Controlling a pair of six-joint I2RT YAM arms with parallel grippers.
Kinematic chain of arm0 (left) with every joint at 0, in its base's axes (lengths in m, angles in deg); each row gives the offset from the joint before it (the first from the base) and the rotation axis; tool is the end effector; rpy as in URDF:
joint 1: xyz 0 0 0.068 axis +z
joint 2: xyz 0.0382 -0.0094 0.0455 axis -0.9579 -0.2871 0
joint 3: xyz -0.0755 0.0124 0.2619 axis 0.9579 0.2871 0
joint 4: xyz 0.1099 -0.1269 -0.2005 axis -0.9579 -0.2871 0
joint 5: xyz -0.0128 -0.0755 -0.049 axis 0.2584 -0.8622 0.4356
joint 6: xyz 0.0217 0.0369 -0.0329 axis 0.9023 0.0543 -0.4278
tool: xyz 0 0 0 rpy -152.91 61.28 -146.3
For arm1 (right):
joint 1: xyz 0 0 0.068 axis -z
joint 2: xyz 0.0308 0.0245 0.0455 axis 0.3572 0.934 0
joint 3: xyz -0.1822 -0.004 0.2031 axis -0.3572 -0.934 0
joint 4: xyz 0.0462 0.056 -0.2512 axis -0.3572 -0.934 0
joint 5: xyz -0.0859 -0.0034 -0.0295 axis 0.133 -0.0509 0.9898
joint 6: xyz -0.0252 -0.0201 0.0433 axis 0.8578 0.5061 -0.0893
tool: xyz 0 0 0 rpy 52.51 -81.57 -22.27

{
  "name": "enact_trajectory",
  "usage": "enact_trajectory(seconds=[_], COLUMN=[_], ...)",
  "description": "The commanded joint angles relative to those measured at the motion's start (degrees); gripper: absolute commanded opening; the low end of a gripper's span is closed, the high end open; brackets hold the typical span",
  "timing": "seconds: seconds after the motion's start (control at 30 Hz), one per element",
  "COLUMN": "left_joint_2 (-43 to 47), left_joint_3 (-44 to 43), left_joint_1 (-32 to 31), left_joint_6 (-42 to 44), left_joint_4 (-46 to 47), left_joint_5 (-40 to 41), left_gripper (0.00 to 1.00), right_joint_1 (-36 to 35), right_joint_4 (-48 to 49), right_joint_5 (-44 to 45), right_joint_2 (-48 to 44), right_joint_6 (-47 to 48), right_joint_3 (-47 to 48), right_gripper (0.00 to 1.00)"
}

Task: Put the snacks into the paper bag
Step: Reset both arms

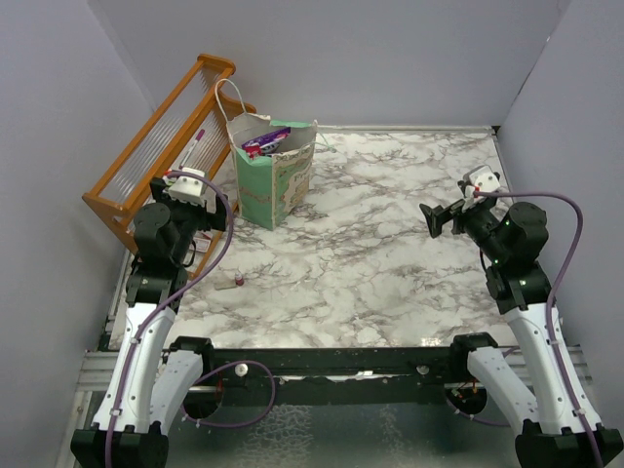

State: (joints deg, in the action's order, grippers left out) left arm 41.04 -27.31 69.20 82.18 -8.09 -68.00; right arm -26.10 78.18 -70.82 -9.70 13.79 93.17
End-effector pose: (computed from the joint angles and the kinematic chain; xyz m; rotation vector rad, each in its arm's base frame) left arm 0.1740 -0.0164 0.3498 0.2429 1.6209 -0.0529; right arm 0.1642 0.0269 0.3503 -0.5316 1.6053 0.1736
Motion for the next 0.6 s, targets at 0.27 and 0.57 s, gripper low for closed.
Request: enact_trajectory(seconds=[0.27, 0.57], left_joint_2=[0.8, 0.8], left_joint_3=[-1.1, -0.8], left_joint_1=[0.3, 0.3], left_joint_6=[0.4, 0.7], left_joint_4=[-2.1, -2.5], left_joint_5=[-0.5, 0.4], left_gripper=[0.99, 0.99], right_joint_1=[0.3, 0.5], right_joint_4=[-1.3, -1.9], right_joint_5=[2.2, 0.6], right_joint_2=[-2.9, -2.3], right_joint_6=[1.3, 1.3], right_joint_3=[-0.8, -0.6], right_gripper=[0.99, 0.99])
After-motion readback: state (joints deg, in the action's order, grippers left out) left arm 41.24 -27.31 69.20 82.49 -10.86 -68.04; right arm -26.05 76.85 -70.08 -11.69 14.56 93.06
